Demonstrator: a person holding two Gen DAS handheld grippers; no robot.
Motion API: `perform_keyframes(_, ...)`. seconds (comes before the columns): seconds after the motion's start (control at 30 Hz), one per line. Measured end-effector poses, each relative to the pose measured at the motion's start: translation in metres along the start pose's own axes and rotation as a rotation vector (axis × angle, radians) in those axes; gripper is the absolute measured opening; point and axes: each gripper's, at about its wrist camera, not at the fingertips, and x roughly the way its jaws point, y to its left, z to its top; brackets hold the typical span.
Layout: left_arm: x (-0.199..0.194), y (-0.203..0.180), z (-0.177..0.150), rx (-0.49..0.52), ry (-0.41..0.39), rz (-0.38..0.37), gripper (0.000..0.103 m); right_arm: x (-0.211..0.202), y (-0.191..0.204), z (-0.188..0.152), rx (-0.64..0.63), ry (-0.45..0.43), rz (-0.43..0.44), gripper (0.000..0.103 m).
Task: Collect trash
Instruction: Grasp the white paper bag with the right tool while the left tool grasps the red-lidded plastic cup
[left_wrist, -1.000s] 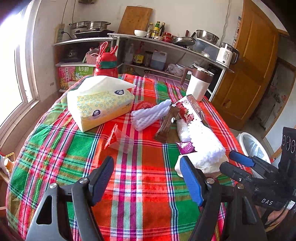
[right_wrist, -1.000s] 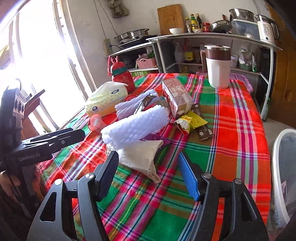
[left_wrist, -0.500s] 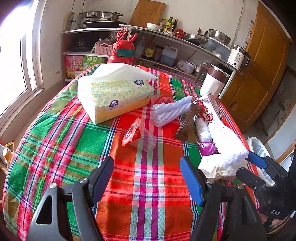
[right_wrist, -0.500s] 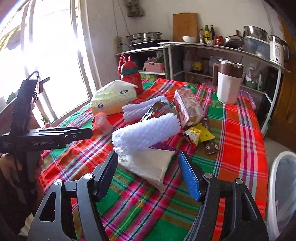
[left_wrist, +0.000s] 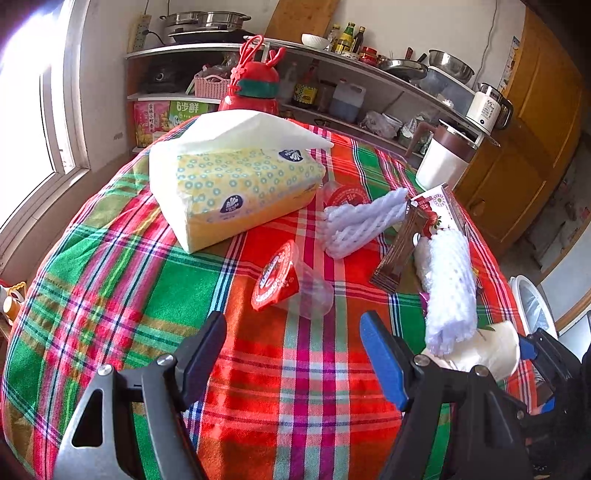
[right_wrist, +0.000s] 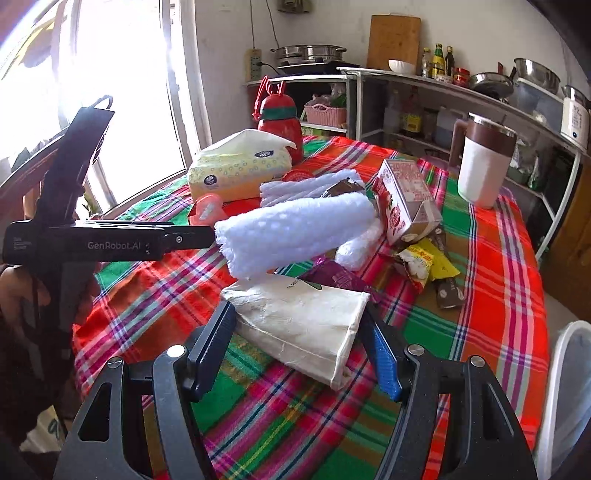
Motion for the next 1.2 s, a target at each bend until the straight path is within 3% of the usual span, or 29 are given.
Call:
perform_keyframes(0.07,0.005,0.002,0.004,-0.027,0.006,-0.008,0.077,0.002,-0.003,-0.002,0.037,0.02,0.02,0.068)
perform_keyframes(0.13,0.007,0.005,0.007,-0.061,-0.004,-0.002,0.077,0.0,-0.004,-0.004,0.064,0.012,0.036,0.061)
perform_keyframes(0.23,0.01,0.007,0.013,-0.071,-0.012,-0.012,0.077,-0.001,-0.007,-0.008,0.101,0.007,0.057,0.05)
perform_keyframes(0.27,0.014,0.009,0.015,-0.083,-0.001,-0.025,0.076,-0.002,-0.007,-0.009,0.106,0.005,0.062,0.04)
perform_keyframes(0.37,0.02,0.011,0.018,-0.109,0.006,-0.015,0.076,-0.003,-0.006,-0.012,0.117,-0.001,0.068,0.037)
perform_keyframes(0.43,0.021,0.011,0.018,-0.115,0.007,-0.001,0.069,-0.005,-0.005,-0.013,0.12,-0.01,0.08,0.033)
perform_keyframes(0.47,0.021,0.011,0.017,-0.113,0.007,-0.005,0.065,-0.006,-0.005,-0.014,0.125,-0.014,0.093,0.021)
perform_keyframes(0.57,0.022,0.008,0.015,-0.098,0.01,0.003,0.053,-0.009,-0.002,-0.017,0.13,-0.027,0.098,0.021)
perform_keyframes(0.7,0.019,0.007,0.016,-0.089,-0.004,0.011,0.049,-0.011,0.003,-0.02,0.12,-0.034,0.104,0.021)
perform_keyframes(1.2,-0.013,-0.006,0.007,-0.055,-0.063,-0.011,0.047,-0.039,-0.004,-0.026,0.176,-0.106,0.091,0.02)
